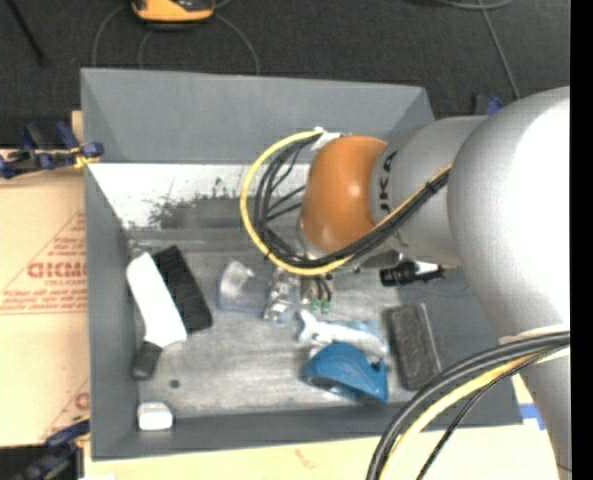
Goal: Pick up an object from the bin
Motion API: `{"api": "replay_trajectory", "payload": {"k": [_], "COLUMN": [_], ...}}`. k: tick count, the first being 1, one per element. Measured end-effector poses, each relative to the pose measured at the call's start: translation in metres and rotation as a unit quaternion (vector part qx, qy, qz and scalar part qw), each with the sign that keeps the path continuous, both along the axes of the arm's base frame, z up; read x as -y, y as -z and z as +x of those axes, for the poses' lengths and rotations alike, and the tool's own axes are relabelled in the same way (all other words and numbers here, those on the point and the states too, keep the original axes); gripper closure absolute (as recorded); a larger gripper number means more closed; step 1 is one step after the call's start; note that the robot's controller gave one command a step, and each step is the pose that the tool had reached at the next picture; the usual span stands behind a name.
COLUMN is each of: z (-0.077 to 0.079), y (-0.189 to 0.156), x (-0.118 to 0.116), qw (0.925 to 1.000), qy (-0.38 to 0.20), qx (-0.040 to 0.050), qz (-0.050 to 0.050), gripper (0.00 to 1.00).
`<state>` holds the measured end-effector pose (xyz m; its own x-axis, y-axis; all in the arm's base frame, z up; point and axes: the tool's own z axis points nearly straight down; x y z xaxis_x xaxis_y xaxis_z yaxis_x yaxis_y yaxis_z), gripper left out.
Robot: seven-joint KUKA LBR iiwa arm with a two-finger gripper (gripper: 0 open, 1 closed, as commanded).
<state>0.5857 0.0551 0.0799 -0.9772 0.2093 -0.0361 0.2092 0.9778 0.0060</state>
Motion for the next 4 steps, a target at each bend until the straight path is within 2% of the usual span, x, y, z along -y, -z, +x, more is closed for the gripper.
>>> {"api": "replay_trajectory", "payload": {"k": [1,2,4], "z": [-0.001,-0.004,-0.005], "y": [-0.003,-0.013,-0.030], "x": [0.000,0.000,-0.001], "qw": [1.0000,0.9999,0.9999], "qy": [0.000,0.000,-0.001], "qx": [-0.0038,-0.0125,-0.0157], "qz": [0.000,0.000,0.001], "gripper": [1.00,1.00,1.00]}}
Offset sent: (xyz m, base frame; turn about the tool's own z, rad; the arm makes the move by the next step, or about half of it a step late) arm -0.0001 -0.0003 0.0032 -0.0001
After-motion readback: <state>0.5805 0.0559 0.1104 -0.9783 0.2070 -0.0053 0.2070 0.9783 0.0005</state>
